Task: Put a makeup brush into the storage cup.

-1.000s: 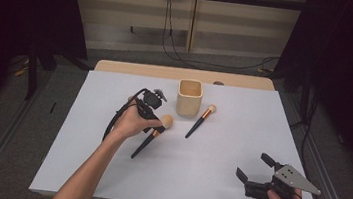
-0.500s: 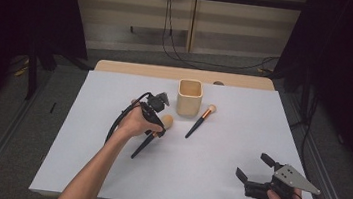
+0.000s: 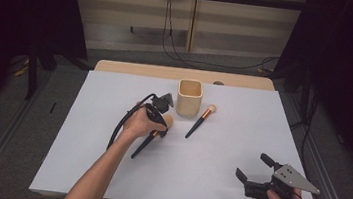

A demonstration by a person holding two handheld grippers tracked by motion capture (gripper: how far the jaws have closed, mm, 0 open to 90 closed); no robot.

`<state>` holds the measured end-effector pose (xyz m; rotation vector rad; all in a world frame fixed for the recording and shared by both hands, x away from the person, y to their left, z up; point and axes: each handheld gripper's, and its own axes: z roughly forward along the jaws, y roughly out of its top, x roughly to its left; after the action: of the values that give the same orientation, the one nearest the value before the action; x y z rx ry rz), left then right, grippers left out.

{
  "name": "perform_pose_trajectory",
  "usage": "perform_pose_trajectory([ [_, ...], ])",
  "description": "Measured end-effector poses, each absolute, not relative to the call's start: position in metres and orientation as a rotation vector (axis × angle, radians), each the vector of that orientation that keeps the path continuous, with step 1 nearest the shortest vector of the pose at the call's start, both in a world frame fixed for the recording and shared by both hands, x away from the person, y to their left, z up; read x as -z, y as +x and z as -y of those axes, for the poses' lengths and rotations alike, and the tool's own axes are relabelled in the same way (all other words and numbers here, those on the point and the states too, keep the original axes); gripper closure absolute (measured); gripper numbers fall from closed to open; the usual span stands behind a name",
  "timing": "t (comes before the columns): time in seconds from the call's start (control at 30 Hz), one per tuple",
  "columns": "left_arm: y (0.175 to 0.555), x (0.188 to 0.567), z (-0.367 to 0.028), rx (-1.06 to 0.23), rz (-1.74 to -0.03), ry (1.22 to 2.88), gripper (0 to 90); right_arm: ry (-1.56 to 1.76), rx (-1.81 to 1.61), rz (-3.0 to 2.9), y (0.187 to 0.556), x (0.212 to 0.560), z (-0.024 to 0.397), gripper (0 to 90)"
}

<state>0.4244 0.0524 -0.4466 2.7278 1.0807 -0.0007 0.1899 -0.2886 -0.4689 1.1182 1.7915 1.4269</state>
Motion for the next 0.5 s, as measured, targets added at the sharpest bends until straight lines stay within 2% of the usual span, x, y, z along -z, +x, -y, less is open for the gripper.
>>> perform_pose_trajectory([
  [0.3,0.428,0.4486,-0.0504,0.001,-1.108,2.749,54.8,1.122,-1.416,-1.804,0.1906,0.4699,0.2887,0.0],
  [0.5,0.4275,0.4481,-0.0451,-0.024,-1.092,2.787,57.2,1.118,-1.423,-1.803,0.1919,0.4694,0.2886,0.0],
])
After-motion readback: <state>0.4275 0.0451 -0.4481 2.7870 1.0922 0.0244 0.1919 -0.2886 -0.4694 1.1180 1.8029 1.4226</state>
